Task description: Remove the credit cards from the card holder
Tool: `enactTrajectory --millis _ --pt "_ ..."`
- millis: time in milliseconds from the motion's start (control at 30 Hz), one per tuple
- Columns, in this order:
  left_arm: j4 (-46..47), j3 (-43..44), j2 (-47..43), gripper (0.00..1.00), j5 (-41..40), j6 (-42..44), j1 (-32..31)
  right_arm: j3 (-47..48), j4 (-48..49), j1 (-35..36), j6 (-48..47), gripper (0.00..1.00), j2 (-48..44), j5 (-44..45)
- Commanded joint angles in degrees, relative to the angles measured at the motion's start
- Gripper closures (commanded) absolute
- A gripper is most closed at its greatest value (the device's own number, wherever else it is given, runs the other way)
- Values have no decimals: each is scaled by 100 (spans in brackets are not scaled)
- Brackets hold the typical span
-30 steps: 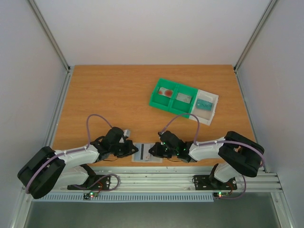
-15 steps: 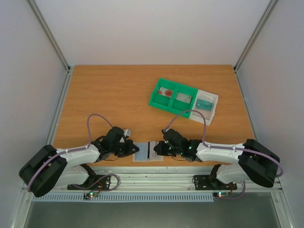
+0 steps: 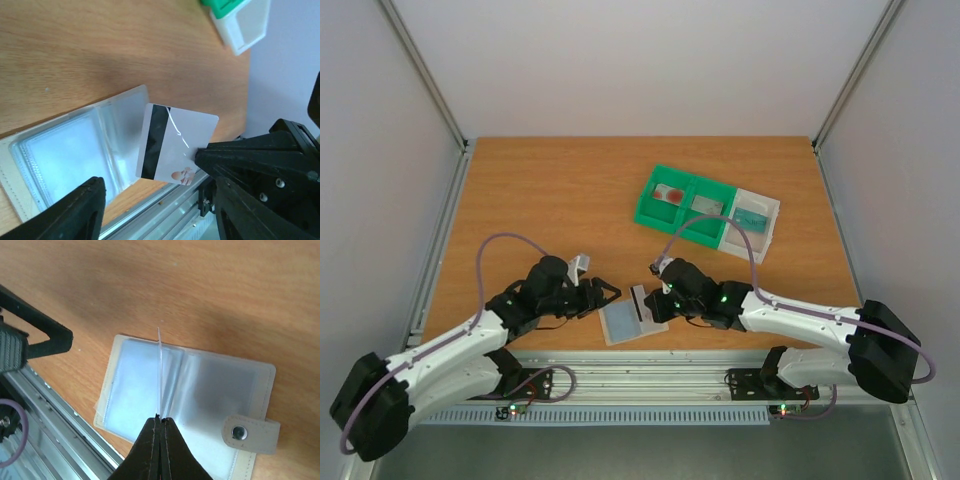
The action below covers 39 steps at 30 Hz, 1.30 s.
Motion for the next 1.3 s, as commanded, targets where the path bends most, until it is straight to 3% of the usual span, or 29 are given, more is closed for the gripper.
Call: enactTrajectory --millis 0,133,267,533,700,933,1033,1267 --pt "-398 166 -489 37 -47 -304 -26 418 -401 106 -1218 99 -215 157" --pt "-274 173 -829 30 88 -734 -17 592 -454 325 -1969 99 -291 267" --pt "238 68 -1016 25 337 -1348 -27 418 78 803 -2909 99 -427 540" --pt "1205 -289 -959 28 640 -2448 -24 764 333 1611 -3716 99 -46 1651" --pt "1402 -520 -1048 43 631 -2695 -21 851 417 1905 -3834 99 139 2067" --pt "1110 -651 -1484 82 336 -2742 -23 781 399 1976 -3767 99 115 2273" --pt "989 -609 -1587 97 289 -2637 -27 773 375 2031 -3802 94 123 2266" --pt "774 -381 -1484 100 391 -2196 -21 1085 -265 2119 -3144 75 132 2399"
